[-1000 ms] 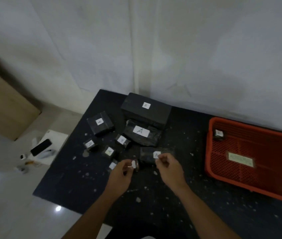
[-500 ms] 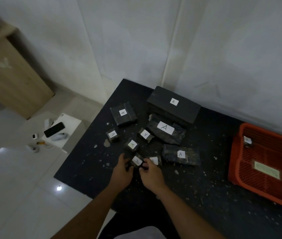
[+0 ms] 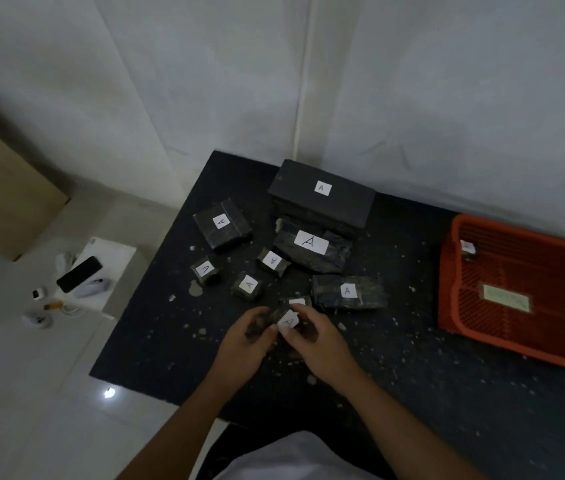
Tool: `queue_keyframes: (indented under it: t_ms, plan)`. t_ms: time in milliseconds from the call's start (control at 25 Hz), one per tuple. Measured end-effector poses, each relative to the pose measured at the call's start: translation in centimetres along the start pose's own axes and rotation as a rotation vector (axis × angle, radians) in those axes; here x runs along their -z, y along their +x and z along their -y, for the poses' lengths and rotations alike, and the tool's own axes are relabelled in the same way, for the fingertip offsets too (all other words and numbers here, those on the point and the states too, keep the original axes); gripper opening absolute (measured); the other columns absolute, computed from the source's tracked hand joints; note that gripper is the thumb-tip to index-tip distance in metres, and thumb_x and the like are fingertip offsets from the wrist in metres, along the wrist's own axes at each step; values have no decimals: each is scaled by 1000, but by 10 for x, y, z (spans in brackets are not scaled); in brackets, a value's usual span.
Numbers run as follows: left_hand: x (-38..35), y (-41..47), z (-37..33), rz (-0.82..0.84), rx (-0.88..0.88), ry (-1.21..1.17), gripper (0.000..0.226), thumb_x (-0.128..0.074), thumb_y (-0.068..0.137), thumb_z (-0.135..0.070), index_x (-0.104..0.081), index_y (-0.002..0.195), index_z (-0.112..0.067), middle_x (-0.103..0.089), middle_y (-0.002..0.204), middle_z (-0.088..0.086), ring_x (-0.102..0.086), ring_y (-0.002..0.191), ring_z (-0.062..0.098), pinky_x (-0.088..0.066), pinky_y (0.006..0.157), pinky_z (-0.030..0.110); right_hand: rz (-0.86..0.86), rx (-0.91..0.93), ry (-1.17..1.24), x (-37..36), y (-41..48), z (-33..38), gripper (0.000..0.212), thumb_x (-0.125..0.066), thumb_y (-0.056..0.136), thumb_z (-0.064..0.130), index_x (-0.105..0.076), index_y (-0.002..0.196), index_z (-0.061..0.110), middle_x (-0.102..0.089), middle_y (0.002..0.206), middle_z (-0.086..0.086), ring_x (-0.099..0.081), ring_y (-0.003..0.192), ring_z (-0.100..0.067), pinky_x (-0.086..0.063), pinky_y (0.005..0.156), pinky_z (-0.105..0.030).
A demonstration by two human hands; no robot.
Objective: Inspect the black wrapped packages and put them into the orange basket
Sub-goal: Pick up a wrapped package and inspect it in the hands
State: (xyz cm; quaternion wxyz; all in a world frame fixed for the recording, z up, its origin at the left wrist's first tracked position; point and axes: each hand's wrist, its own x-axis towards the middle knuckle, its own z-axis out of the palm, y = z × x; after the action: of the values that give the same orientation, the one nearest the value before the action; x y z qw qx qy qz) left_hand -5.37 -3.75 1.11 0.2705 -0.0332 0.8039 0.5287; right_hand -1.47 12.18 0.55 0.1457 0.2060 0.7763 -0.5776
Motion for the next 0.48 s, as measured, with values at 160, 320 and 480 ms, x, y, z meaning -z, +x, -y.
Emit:
queue_keyframes:
  t_ms: [160, 320, 480]
  plan:
    - [-17, -10, -34, 143, -57, -72, 44, -59, 93, -20, -45, 131, -37, -61, 118, -14, -62, 102, -4, -55, 85, 18, -73, 48, 70, 34, -21, -1, 37, -72, 89, 24, -59, 123, 33, -65, 122, 10, -62, 111, 0, -51, 93, -14]
    - [-41, -12, -64, 221, -149, 97, 43, -61, 91, -32, -48, 132, -32, -58, 115, -18, -59, 103, -6, -46, 73, 5, -115, 65, 181, 69, -41, -5, 32, -70, 91, 19, -63, 121, 23, -72, 113, 7, -67, 105, -4, -53, 88, -18]
    - [-69, -15, -83, 336, -250, 107, 47, -60, 93, -20, -45, 135, -33, -59, 115, -18, -56, 103, -16, -46, 83, 3, -171, 90, 201, 98, -54, -14, 22, -63, 96, 13, -64, 115, 23, -73, 105, 6, -70, 96, -1, -53, 81, -17]
